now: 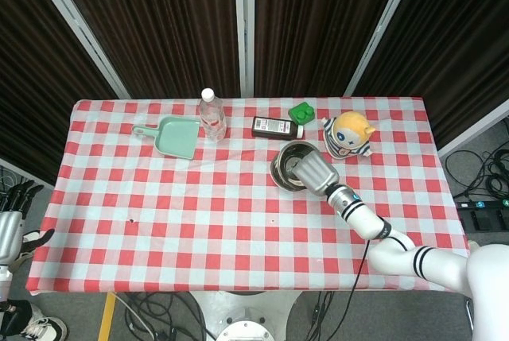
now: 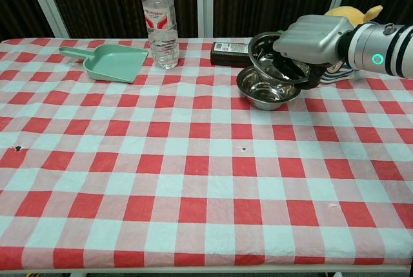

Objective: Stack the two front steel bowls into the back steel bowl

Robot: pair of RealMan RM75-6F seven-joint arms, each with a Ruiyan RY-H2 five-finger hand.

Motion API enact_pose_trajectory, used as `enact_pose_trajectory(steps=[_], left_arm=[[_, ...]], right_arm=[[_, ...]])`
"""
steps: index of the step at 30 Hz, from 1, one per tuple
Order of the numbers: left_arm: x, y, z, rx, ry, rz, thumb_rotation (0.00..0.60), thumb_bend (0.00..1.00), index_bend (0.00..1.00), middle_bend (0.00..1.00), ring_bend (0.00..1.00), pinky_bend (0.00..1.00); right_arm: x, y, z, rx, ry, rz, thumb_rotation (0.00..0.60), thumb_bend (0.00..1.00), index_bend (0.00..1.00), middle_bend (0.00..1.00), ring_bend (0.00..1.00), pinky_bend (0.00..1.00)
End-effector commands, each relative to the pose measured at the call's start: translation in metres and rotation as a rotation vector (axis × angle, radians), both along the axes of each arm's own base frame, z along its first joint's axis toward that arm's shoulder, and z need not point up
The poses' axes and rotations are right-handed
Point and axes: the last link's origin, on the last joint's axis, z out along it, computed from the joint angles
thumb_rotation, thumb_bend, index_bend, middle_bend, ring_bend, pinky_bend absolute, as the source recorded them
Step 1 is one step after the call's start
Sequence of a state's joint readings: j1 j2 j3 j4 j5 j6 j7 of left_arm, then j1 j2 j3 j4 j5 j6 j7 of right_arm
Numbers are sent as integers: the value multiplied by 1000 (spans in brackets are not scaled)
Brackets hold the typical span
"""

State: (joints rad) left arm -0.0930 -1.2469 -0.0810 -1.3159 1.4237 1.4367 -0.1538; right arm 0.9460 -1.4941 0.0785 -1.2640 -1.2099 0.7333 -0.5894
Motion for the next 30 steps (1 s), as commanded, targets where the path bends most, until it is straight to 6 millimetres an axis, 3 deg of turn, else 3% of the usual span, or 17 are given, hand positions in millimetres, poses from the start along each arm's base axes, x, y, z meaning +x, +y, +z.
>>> enact_pose_trajectory(steps=[1,6,10,15,19,23,26,30], left_arm=[[1,1,0,-1,-14,-2,600,199,202,203,118,209],[1,2,1,-2,-7,-5,600,199,202,203,118,209],[0,3,1,-2,-6,-5,600,199,202,203,118,209],[1,3,0,-5,-3,-9,600,199,202,203,118,210],[2,3,0,-6,-2,-12,600,199,201,203,118,209],[6,3,1,-3,-2,-24,600,198,202,203,118,209],[8,3,2,-3,-2,-30,600,199,202,203,118,209],[11,5,0,-14,0,-36,600,199,202,203,118,209]], right_arm=[[1,-3,-4,5,4,-5,600,340,683,593,635,569],[3,-10,-14,23,25,-18,600,305,670,574,634,568],[4,-10,-16,59,56,-26,600,23,460,447,556,517],[1,-12,-11,73,105,-58,600,0,177,238,381,380],[7,-11,0,42,87,-49,600,0,118,196,343,352],[20,0,28,-1,37,-13,600,0,117,199,342,349],[24,24,67,-61,-30,11,600,0,117,210,342,349],[7,64,121,-171,-113,-17,600,0,115,233,340,350]])
